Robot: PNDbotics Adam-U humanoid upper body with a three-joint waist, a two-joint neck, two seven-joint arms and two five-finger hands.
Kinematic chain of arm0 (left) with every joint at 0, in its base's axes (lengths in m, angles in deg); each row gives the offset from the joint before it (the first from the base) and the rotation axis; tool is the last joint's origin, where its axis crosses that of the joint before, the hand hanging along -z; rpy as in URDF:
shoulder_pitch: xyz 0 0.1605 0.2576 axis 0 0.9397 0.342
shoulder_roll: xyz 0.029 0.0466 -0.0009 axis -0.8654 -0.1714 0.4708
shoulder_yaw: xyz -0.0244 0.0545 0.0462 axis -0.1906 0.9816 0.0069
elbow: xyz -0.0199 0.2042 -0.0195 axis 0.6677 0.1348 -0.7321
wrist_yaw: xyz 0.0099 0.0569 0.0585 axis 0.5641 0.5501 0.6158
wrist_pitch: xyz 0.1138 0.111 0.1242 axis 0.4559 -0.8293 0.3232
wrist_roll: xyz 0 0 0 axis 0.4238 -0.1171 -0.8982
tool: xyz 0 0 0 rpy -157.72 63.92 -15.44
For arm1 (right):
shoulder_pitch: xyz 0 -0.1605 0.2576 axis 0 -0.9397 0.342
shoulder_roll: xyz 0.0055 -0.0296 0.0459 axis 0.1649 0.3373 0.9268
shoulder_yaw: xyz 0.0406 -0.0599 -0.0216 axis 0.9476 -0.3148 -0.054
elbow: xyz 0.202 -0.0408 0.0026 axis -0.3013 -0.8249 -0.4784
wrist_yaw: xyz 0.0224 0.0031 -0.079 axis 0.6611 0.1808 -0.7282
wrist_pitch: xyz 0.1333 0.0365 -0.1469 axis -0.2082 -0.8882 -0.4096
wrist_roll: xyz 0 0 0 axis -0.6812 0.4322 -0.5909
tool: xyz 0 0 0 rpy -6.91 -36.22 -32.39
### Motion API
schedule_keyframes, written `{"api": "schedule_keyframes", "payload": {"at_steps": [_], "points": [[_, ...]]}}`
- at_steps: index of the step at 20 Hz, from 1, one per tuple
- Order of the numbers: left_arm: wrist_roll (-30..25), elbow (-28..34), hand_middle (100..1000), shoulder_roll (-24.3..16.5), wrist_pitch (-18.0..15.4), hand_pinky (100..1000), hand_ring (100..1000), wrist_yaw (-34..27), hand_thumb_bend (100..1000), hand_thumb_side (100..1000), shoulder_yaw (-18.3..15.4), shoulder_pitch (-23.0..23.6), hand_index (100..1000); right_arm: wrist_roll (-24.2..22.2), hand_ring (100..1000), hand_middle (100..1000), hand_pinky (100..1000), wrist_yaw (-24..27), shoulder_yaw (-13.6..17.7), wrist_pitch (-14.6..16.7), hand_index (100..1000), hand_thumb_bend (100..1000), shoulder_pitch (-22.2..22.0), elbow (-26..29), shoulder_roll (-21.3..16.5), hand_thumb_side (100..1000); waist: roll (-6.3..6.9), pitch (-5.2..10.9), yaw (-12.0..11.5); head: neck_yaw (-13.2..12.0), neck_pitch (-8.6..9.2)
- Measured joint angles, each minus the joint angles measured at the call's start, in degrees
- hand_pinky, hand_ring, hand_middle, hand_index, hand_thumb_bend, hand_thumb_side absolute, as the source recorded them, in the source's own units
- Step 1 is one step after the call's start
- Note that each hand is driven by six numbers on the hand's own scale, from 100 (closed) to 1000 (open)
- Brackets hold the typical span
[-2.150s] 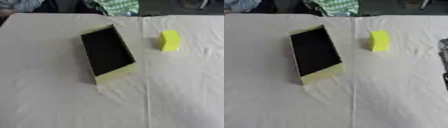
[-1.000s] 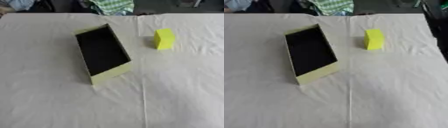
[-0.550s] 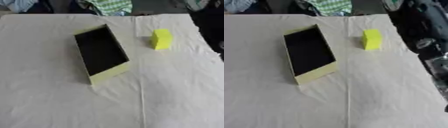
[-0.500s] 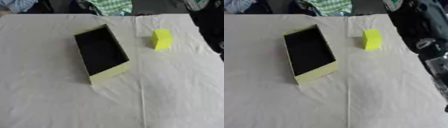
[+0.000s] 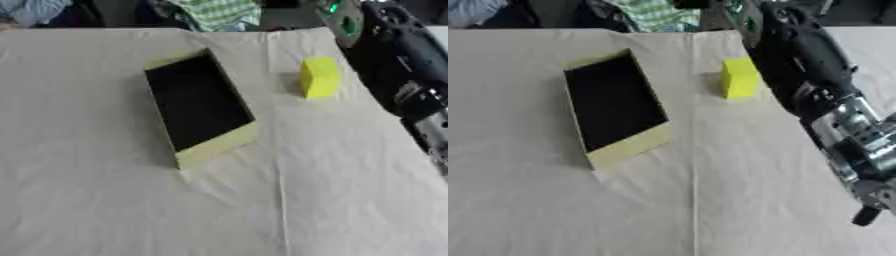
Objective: Pick up objects on the table and place them in the box.
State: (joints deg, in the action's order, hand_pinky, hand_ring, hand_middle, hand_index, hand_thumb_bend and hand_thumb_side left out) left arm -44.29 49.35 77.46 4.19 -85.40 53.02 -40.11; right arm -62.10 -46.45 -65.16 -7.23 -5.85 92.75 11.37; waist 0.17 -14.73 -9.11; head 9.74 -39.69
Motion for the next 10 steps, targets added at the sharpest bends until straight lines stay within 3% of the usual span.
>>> {"api": "schedule_keyframes", "payload": {"at_steps": [2,10], "points": [[-0.1,0.0,530,0.0,0.0,641,542,0.0,100,821,0.1,0.0,733,-1.8,894,856,795,-0.7,0.5,0.1,1000,100,0.2,-1.0,0.4,925,0.0,0.09,0.1,0.0,-0.03],[-0.2,0.0,528,0.0,0.1,641,542,0.0,100,820,0.1,0.3,728,-7.9,944,904,826,-3.2,2.5,1.6,1000,157,-0.2,-3.6,0.0,921,-0.01,0.39,0.7,-0.5,-0.04]]}}
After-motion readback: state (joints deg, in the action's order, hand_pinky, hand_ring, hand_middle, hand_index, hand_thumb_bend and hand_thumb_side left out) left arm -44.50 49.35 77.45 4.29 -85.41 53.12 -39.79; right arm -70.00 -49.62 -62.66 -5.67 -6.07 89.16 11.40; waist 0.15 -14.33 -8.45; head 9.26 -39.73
